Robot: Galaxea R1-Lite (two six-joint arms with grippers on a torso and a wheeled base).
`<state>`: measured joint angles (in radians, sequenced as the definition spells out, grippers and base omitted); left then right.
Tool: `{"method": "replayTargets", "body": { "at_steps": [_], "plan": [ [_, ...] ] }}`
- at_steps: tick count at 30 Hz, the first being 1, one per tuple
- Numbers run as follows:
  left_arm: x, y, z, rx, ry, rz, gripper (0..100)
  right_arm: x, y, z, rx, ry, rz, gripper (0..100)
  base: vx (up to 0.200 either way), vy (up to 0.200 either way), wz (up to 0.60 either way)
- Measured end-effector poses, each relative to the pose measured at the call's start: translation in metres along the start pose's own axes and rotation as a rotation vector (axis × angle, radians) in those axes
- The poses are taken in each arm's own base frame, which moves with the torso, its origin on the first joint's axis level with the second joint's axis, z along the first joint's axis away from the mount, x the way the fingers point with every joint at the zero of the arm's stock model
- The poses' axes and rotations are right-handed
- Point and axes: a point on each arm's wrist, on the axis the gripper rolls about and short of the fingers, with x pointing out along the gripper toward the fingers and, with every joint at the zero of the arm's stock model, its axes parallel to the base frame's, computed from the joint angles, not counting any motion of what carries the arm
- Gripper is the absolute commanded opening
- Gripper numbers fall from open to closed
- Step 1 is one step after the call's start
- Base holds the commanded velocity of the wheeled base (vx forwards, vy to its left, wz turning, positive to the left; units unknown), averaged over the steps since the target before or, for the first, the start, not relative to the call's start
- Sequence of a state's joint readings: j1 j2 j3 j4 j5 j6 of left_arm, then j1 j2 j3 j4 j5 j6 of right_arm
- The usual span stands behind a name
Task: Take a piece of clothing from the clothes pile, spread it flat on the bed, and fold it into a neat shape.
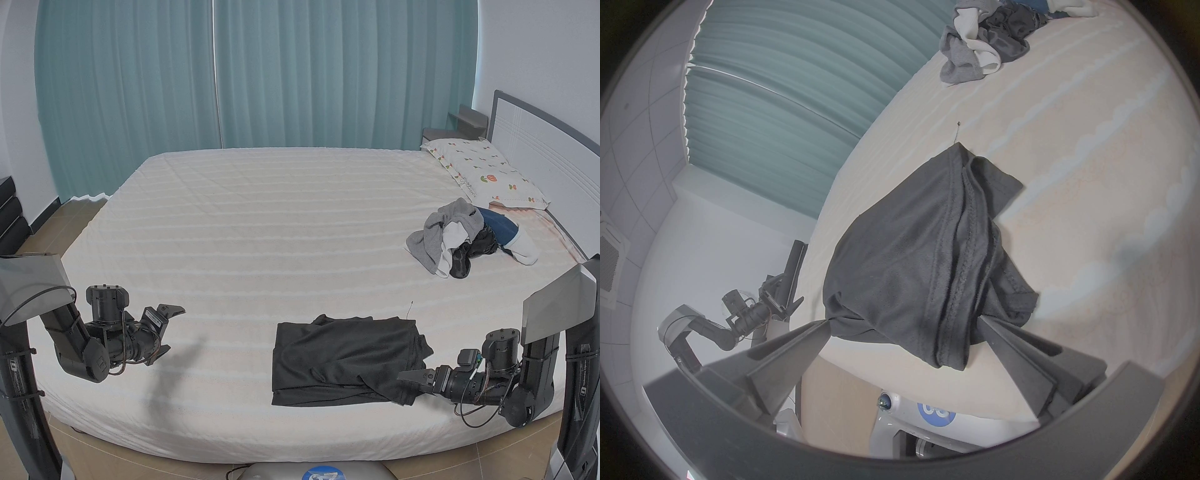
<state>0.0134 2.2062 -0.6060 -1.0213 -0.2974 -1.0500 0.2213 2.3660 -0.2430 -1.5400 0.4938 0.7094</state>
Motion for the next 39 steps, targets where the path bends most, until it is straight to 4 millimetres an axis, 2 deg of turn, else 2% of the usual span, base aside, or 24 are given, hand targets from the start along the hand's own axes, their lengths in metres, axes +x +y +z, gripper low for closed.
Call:
{"method": "replayTargets", "body": {
  "at_steps": [11, 22, 32, 33, 39],
  "plan": [
    [0.0, 0.0, 0.0, 0.0, -0.001, 0.001, 100, 0.012, -0.001, -0.003, -0.018, -0.022, -0.026, 100, 0.0, 0.0, 0.0],
    [0.0, 0.0, 0.0, 0.0, 0.001, 0.001, 100, 0.012, 0.003, -0.015, -0.026, 0.026, -0.033, 100, 0.0, 0.0, 0.0],
    [0.0, 0.0, 0.0, 0.0, 0.001, 0.001, 100, 0.016, 0.006, -0.018, -0.036, 0.03, -0.035, 100, 0.0, 0.0, 0.0],
    [0.0, 0.0, 0.0, 0.0, 0.0, 0.001, 100, 0.016, 0.005, -0.018, -0.036, 0.031, -0.036, 0, 0.0, 0.0, 0.0],
    [0.0, 0.0, 0.0, -0.001, -0.001, 0.002, 100, 0.016, 0.004, -0.021, -0.034, 0.026, -0.07, 0, 0.0, 0.0, 0.0]
  ]
}}
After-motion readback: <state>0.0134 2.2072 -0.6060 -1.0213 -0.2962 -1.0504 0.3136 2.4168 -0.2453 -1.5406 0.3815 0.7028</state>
